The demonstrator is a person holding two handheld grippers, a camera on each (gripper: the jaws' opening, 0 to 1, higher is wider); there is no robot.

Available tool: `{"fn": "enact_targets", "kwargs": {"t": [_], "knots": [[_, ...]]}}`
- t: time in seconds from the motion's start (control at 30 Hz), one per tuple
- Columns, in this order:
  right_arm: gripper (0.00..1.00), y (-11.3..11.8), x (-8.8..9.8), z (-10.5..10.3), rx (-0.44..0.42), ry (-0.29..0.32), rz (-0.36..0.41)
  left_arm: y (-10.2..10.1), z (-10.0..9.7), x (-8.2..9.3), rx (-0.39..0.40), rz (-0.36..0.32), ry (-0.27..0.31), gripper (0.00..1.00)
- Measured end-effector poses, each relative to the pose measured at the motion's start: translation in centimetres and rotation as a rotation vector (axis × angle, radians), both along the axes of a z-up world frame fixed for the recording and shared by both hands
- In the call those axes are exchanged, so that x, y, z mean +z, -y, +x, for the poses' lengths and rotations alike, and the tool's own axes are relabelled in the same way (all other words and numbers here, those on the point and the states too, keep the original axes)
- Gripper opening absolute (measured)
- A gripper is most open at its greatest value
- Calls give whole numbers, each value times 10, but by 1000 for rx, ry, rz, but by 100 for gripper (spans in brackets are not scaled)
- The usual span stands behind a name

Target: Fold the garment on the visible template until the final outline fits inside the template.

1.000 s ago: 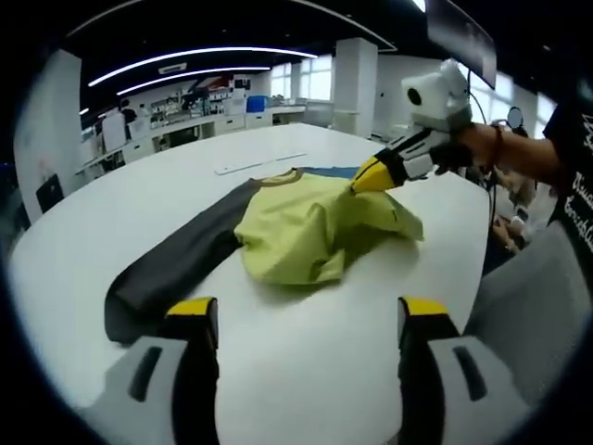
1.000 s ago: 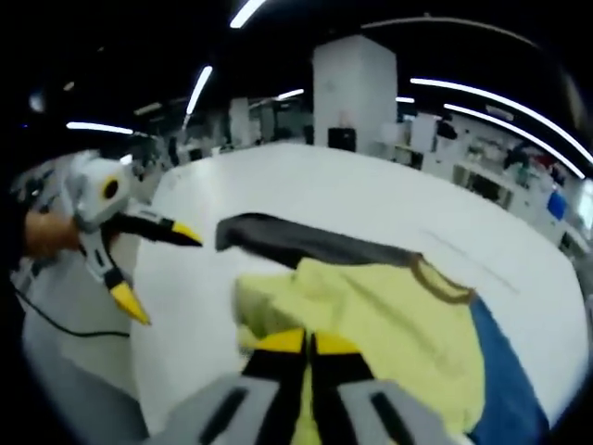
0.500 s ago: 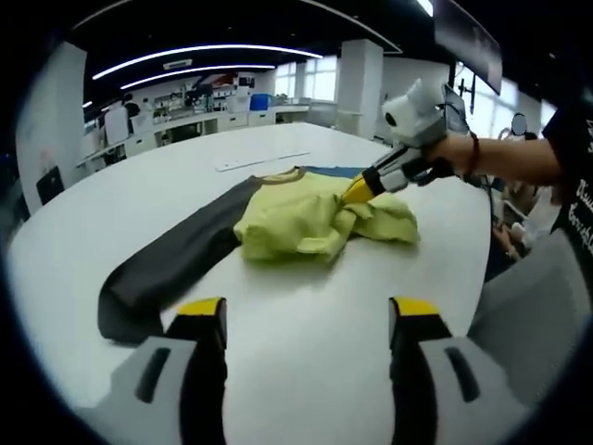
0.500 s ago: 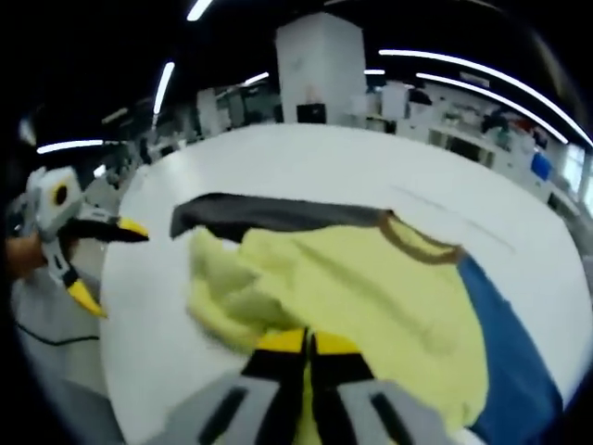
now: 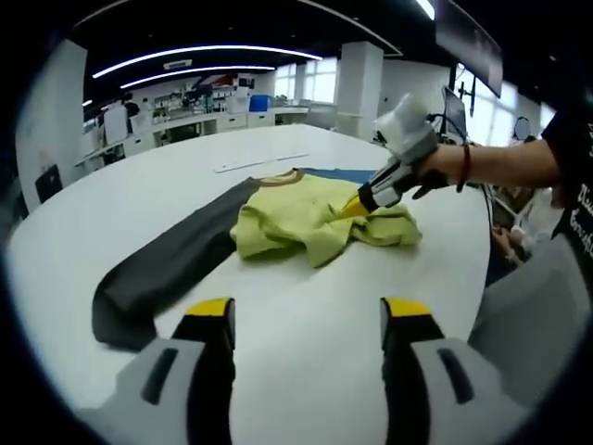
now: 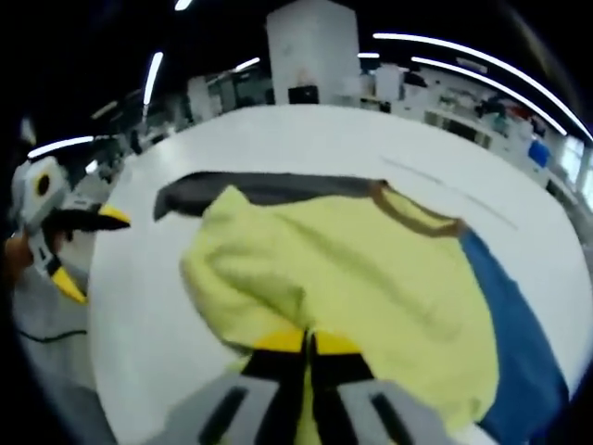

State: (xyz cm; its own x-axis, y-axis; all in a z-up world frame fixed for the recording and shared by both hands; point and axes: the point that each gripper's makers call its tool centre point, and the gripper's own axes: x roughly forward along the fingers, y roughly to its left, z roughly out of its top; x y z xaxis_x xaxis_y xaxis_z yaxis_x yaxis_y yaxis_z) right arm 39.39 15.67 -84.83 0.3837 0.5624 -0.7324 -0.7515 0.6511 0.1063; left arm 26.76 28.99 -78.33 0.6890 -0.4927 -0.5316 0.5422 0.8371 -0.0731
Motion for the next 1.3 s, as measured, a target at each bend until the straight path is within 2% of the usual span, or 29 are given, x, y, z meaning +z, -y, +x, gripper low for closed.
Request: {"fn": "enact_targets", "kwargs": {"t": [0.23,0.3,0.33,0.5,0.7,0.97,1.07,1.3], "knots": [[0,0,5,-1,-36,-25,41,1,4,1,-1,-7,4,58],[0,-2,9,2,-74,-34,98,3,4,2,-4,-9,6,56],[3,0,11,2,-87,-47,116,6,5,3,-8,-11,7,56],[24,8,24,6,-90,-33,149,17,10,9,-37,-23,26,54],[41,24,43,7,-121,-18,193,23,18,6,-54,-11,18,52],[50,54,56,2,-140,20,177,26,27,-2,-50,-9,0,49],[50,65,60,-3,-143,35,169,27,33,-3,-28,-33,-7,49],[50,89,54,-21,-141,35,144,27,40,-10,-13,-33,-11,43]]}}
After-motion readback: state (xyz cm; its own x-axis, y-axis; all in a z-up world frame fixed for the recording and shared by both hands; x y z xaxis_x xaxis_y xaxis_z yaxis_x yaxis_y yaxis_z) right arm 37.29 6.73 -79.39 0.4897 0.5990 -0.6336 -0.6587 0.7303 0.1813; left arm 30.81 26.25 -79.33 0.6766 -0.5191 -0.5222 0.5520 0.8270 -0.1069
